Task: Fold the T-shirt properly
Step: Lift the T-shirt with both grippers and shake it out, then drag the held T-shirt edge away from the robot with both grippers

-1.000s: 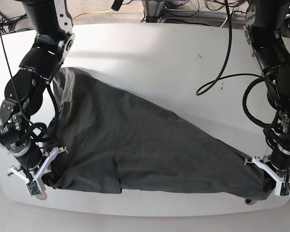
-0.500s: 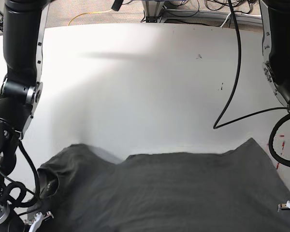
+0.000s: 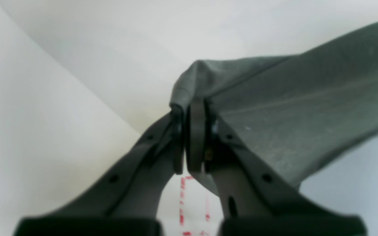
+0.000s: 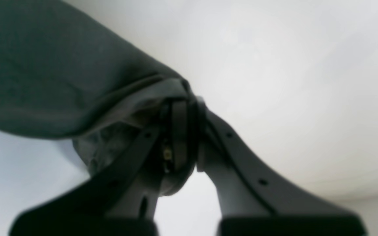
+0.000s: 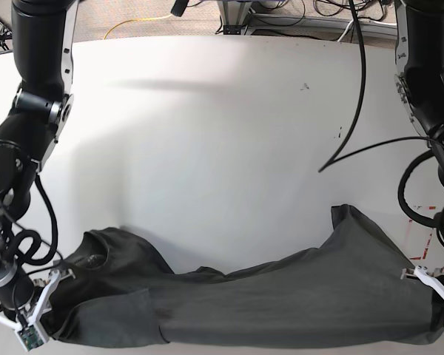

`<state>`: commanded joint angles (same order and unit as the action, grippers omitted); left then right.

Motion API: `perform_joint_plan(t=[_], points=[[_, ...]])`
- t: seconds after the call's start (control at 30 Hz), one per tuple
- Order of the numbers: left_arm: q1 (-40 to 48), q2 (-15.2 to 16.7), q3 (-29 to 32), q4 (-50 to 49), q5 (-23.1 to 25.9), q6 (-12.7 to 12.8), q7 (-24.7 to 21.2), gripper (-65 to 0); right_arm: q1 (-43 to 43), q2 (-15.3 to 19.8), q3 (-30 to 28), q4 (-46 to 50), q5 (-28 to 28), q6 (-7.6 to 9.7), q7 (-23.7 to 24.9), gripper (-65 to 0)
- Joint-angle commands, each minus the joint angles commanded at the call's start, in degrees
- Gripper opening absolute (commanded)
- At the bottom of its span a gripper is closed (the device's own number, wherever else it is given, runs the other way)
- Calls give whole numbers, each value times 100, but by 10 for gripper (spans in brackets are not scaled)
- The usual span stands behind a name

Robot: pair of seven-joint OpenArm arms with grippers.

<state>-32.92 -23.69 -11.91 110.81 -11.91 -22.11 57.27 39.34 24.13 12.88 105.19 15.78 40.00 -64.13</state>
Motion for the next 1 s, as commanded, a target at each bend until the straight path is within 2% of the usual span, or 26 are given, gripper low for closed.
perform_joint_plan(t=[0.1, 0.23, 0.4, 0.53, 0.63, 0.73, 0.8, 1.0], points=[[624, 18, -114, 202, -9, -158, 0, -650, -826, -176, 352, 352, 237, 0, 0, -650], [1459, 413, -466, 334, -9, -466, 9, -650, -1767, -281, 651, 607, 475, 0, 0, -650], [2514, 598, -853, 334, 0, -756, 9, -650, -2769, -571, 1187, 677, 791, 0, 0, -650], [3481, 1002, -1248, 334, 0, -985, 9, -650, -3648, -712, 1486, 677, 1011, 0, 0, -650], [4105, 1327, -1468, 334, 9, -1055, -9, -650, -4193, -826, 1749, 668, 1292, 0, 0, -650], [4554, 1512, -1538, 334, 0, -1064, -18, -650, -4563, -941, 1811, 668, 1433, 0, 0, -650], [4932, 1644, -1618, 334, 0, -1169, -26, -650, -4888, -985, 1811, 677, 1547, 0, 0, -650], [5846, 1837, -1996, 334, 18, -1732, -35, -650, -5705, -993, 1829, 677, 1723, 0, 35, -650]])
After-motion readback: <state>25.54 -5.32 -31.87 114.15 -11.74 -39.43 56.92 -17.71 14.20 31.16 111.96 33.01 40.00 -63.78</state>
